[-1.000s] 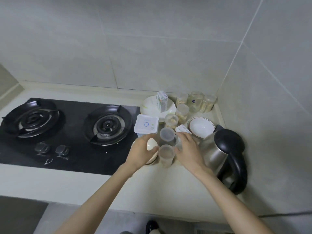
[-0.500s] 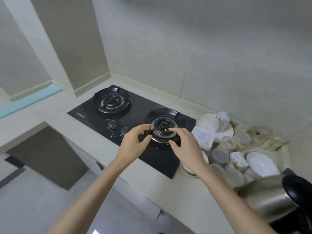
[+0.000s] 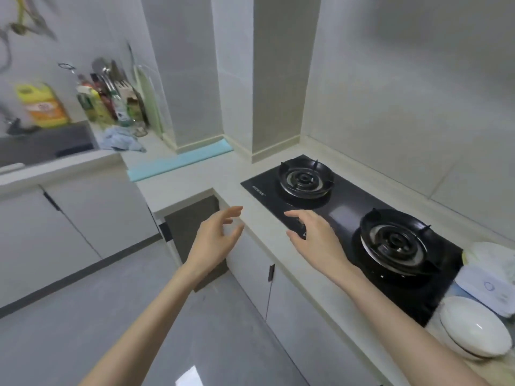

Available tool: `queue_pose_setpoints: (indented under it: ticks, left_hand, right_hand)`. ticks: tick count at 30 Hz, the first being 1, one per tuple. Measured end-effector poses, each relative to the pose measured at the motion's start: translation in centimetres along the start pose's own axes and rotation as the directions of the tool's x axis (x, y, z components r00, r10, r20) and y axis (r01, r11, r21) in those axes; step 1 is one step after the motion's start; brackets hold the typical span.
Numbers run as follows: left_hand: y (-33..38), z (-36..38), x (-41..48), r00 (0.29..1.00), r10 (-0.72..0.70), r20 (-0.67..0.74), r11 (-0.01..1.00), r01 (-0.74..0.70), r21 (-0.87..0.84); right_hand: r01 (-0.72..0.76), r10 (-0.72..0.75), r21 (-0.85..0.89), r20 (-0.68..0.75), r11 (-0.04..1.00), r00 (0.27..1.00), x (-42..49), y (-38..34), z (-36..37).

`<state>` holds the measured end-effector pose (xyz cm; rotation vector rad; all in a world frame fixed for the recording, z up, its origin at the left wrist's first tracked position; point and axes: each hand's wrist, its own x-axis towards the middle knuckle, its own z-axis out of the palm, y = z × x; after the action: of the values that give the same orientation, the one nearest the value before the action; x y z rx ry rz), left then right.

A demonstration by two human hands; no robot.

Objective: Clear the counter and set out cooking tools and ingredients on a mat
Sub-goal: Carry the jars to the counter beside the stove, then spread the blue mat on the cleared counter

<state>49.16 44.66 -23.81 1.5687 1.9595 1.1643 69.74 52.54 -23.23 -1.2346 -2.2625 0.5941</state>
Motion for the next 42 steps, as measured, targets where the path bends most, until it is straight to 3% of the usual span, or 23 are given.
queue_pose_setpoints:
  ticks: [7, 16, 25, 35, 42]
  left_hand:
    - [-7.6, -10.5, 0.4, 0.994, -0.081, -0.074, 0.995, 0.085, 0.056]
    - [-14.7, -17.0, 4.4, 0.977, -0.134, -0.166, 0.984, 0.151, 0.095]
    - [-22.2, -18.1, 14.2, 0.975, -0.183, -0.126, 0.951, 0.208, 0.227]
    - [-29.4, -18.9, 26.9, 0.945, -0.324, -0.045, 0.873, 0.317, 0.371]
    - [-33.9, -18.9, 34.4, 0.941, -0.334, 0.055, 0.845, 0.273, 0.46]
  right_hand:
    - [0.095, -0.094, -0.01, 0.066, 0.995, 0.993, 5.5, -8.5, 8.3]
    - [0.174, -0.171, -0.005, 0.162, 0.985, 0.972, 14.0, -13.5, 15.3]
    - [0.208, -0.203, 0.005, 0.234, 0.978, 0.951, 26.6, -12.9, 21.9]
    - [0.127, -0.09, -0.077, 0.366, 0.989, 0.926, 41.3, -10.2, 27.8]
    - [0.121, -0.016, -0.225, 0.419, 0.967, 0.908, 49.4, -8.2, 32.0]
